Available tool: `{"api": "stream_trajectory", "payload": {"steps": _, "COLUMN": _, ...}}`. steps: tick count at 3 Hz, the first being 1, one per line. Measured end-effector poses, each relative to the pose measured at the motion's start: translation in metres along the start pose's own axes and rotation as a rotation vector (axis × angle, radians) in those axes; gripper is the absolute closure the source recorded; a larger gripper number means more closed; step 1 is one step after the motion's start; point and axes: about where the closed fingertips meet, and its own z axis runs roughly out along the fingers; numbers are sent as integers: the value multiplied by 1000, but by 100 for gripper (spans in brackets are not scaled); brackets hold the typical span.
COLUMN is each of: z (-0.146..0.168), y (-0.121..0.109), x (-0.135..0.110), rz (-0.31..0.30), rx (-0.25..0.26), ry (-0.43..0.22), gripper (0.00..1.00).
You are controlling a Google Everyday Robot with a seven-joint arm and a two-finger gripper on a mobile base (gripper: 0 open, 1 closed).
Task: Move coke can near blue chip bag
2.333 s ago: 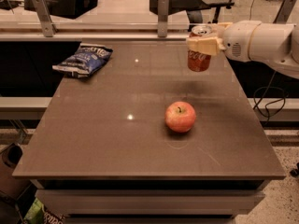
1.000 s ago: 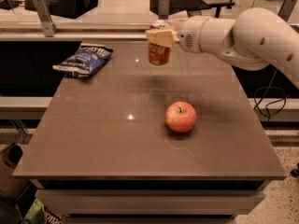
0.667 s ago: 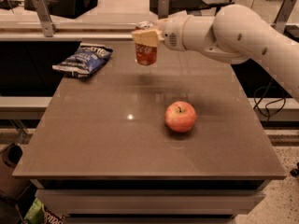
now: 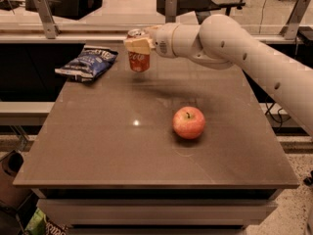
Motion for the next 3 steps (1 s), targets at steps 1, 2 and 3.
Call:
{"api": "stream_trajectory", "payload": {"steps": 1, "z": 21, "y": 3, "x": 5, "rz": -23, "rx": -27, "ry": -24, "gripper": 100}}
{"api": "stream_trajectory", "payload": {"steps": 2, "z": 40, "y": 8, "x": 10, "rz": -48, "rx": -66, "ry": -30, "gripper": 100}}
{"api": "stream_trajectory", "payload": {"steps": 3, "z": 54, "y": 15, "x": 13, "rz": -81, "rx": -100, "ry": -17, "gripper": 100}}
